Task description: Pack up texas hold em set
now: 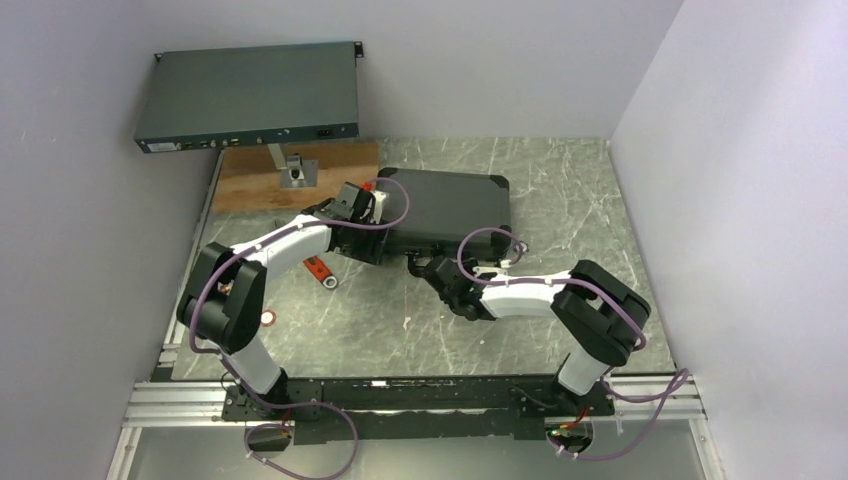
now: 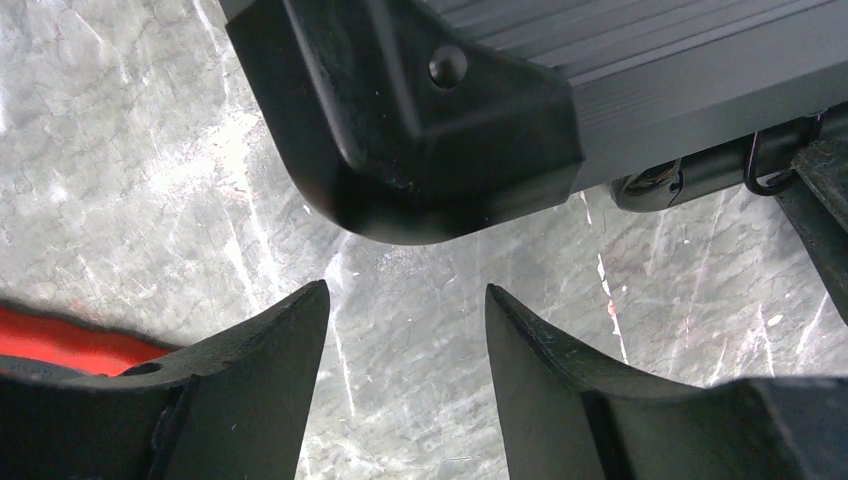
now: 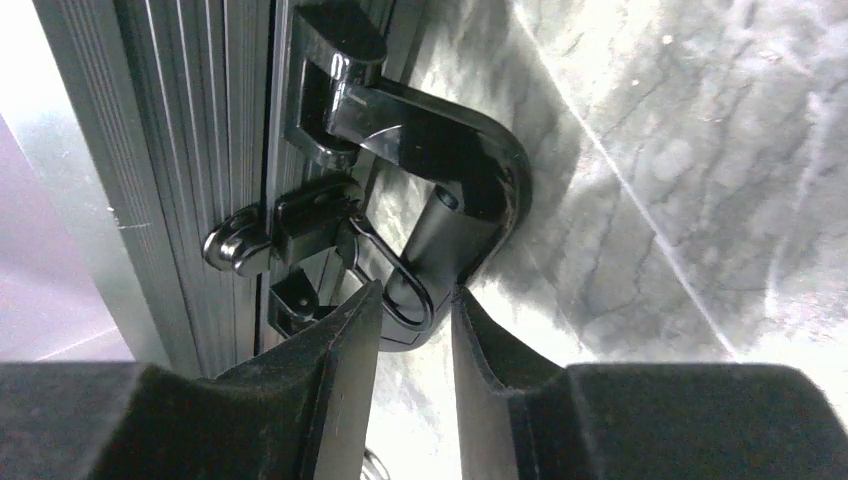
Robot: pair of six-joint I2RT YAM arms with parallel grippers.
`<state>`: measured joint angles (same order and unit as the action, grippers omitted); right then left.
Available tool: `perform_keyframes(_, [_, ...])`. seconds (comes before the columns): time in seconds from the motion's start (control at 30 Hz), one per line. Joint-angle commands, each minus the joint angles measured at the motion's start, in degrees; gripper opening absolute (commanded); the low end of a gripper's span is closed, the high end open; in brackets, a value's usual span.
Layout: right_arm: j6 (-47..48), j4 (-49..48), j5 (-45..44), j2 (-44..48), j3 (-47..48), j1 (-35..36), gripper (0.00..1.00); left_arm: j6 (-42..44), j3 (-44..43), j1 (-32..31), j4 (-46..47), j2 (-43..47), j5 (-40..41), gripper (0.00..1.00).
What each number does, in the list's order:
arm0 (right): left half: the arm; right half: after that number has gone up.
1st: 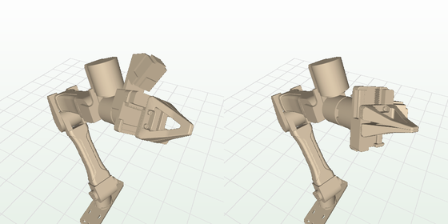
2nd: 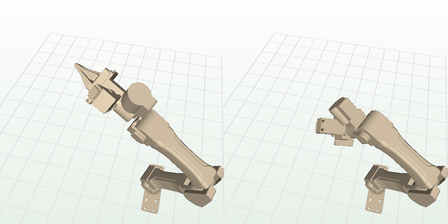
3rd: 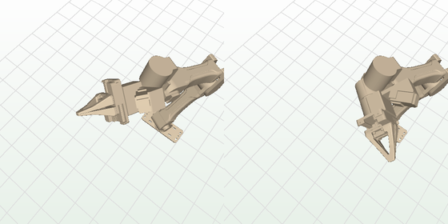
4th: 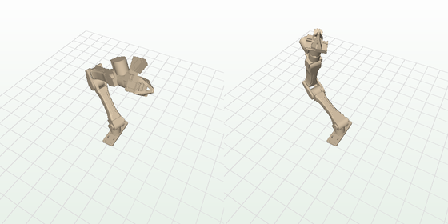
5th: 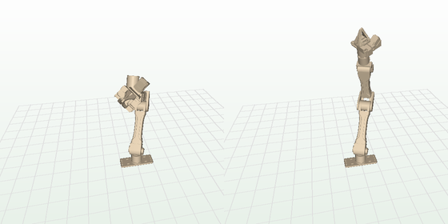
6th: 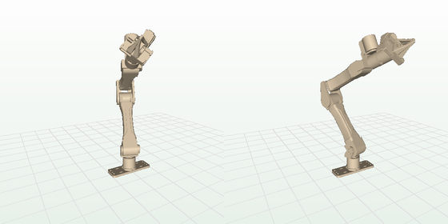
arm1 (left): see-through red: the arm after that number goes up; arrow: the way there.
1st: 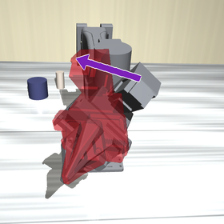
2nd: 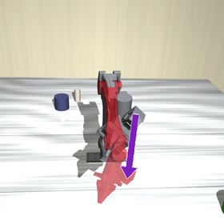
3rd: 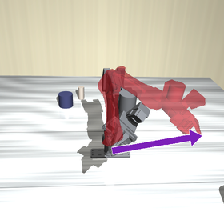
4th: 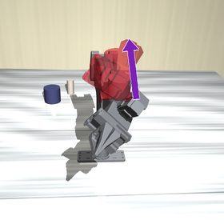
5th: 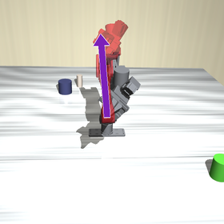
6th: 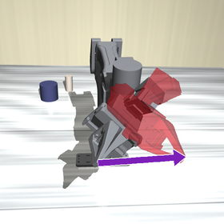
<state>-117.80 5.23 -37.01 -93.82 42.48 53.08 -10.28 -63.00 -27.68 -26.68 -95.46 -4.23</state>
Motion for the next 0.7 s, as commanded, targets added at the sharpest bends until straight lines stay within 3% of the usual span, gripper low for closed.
perform_keyframes(0.0, [1.53, -5.76, -1.61, -0.51, 0.4, 0.09, 0.35, -1.01, -0.25, -0.24, 0.7, 0.55, -0.51, 0.64])
perform_keyframes(0.4, [-3.65, 2.21, 1.03, -3.17, 2.03, 0.36, 0.32, -2.61, 0.52, -0.27, -0.05, 5.23, -0.52, 0.64])
perform_keyframes(0.67, [-3.86, 3.94, 1.38, -4.07, 3.15, 0.35, 0.04, -5.48, 6.5, -0.35, 0.03, 14.43, -0.53, 0.64])
